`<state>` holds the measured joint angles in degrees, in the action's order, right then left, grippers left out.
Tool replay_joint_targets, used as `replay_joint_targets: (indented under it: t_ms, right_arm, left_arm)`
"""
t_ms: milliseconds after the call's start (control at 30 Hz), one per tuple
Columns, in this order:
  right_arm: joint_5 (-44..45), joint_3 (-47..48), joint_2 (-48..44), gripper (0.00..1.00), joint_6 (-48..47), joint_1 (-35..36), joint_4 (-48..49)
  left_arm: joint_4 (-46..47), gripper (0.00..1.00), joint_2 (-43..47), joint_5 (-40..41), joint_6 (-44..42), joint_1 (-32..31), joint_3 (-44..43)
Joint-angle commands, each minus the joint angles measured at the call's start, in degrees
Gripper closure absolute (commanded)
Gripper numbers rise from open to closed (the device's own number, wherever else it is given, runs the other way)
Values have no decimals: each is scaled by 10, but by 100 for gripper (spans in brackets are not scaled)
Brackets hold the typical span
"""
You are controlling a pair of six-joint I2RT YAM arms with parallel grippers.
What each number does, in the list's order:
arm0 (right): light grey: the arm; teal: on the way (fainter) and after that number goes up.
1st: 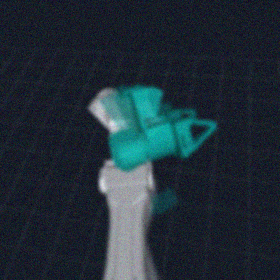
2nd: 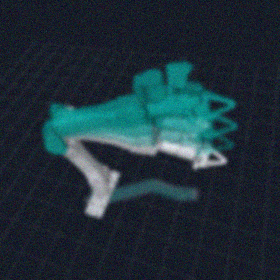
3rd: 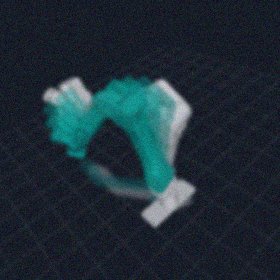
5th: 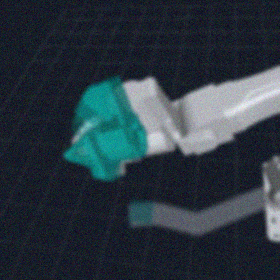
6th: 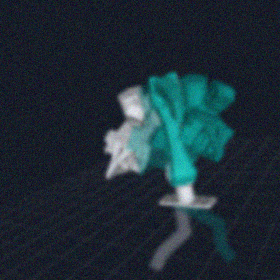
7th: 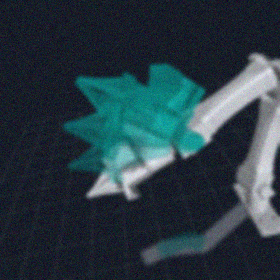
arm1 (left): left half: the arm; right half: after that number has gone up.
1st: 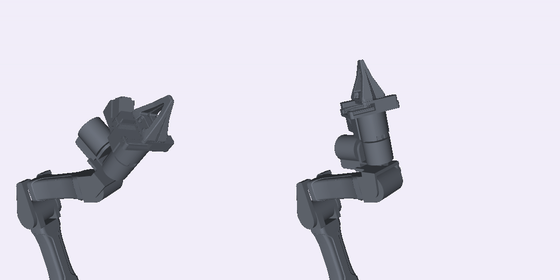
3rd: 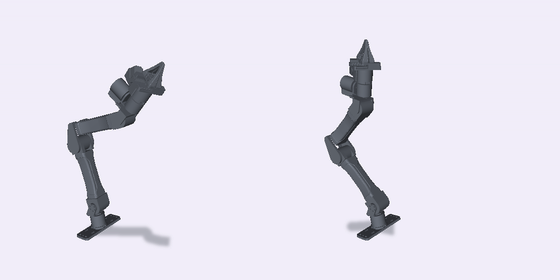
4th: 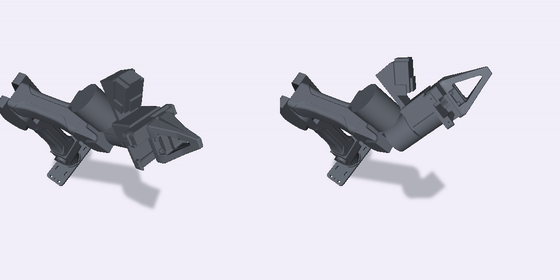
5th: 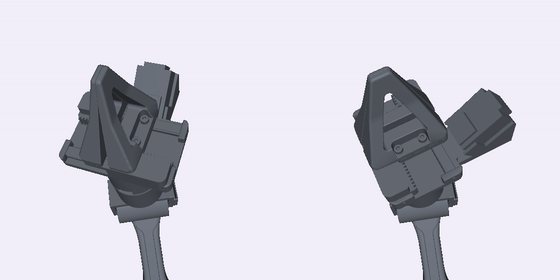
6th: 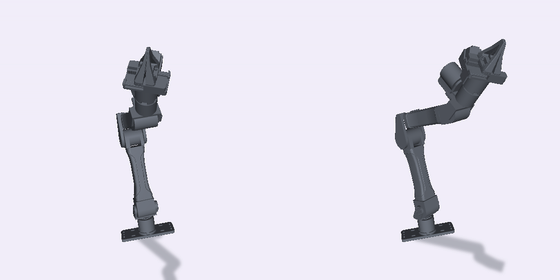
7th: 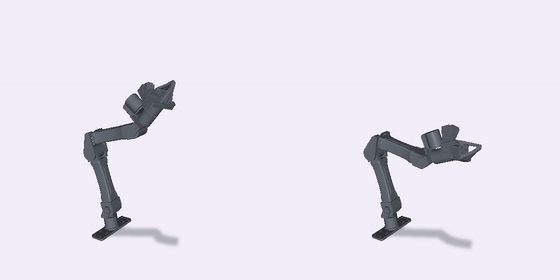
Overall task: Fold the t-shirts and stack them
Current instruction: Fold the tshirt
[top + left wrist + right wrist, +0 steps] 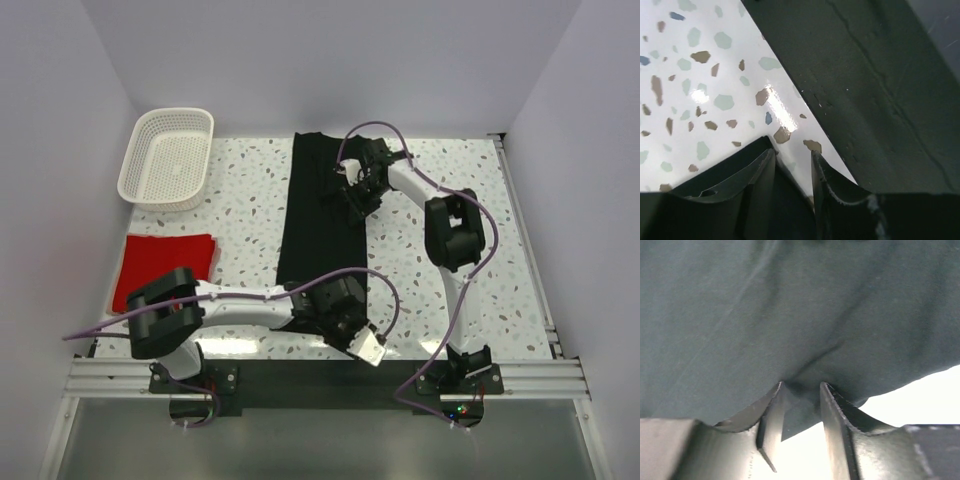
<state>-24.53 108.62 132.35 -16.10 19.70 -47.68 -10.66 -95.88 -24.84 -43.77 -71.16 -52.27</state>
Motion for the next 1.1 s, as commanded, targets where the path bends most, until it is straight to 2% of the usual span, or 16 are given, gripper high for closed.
replay_joint_targets:
  t_ms: [0, 133, 233, 300, 333, 467, 500, 567, 600, 667, 700, 767, 833, 867, 900, 1067]
  right_arm:
    - [-41, 1, -58, 61, -33, -5, -10]
    - [-52, 3, -148, 51, -57, -4, -36]
    - [-40, -15, -213, 49, -112, -4, -80]
    - [-32, -45, -250, 48, -167, -4, -106]
    - [-32, -91, -300, 47, -184, -4, -108]
    - [-41, -237, -433, 43, -272, 2, -85]
    - [-36, -266, -456, 42, -287, 23, -82]
    - [9, -357, -500, 42, -322, 59, -65]
    - [22, -387, -537, 42, -329, 100, -56]
    - [40, -467, -569, 42, -332, 144, -29]
    - [46, -508, -589, 42, -331, 188, -21]
    - [64, -541, -598, 43, -325, 226, 0]
    - [69, -577, -598, 43, -322, 269, 14]
    - [74, -587, -594, 43, -320, 282, 32]
    - [80, -596, -590, 43, -319, 312, 40]
    - [113, -629, -555, 46, -312, 380, 93]
  left_arm:
    - [-31, 60, 89, -73, 55, 35, -18]
    - [-81, 58, 200, -105, 62, 150, 10]
    - [-129, 55, 277, -115, 15, 217, 45]
    - [-175, 55, 307, -125, -32, 285, 58]
    - [-193, 55, 332, -130, -55, 327, 68]
    - [-276, 54, 380, -154, -176, 412, 116]
    - [-288, 54, 387, -155, -232, 421, 139]
    - [-310, 54, 401, -152, -290, 435, 164]
    - [-307, 54, 406, -147, -319, 436, 176]
    - [-300, 54, 413, -149, -342, 436, 209]
    - [-302, 54, 411, -154, -370, 436, 220]
    - [-309, 53, 403, -159, -390, 436, 226]
    - [-332, 50, 394, -166, -445, 436, 234]
    - [-353, 43, 394, -169, -467, 436, 239]
    - [-354, 41, 396, -169, -491, 435, 254]
    - [-287, 41, 399, -143, -456, 412, 286]
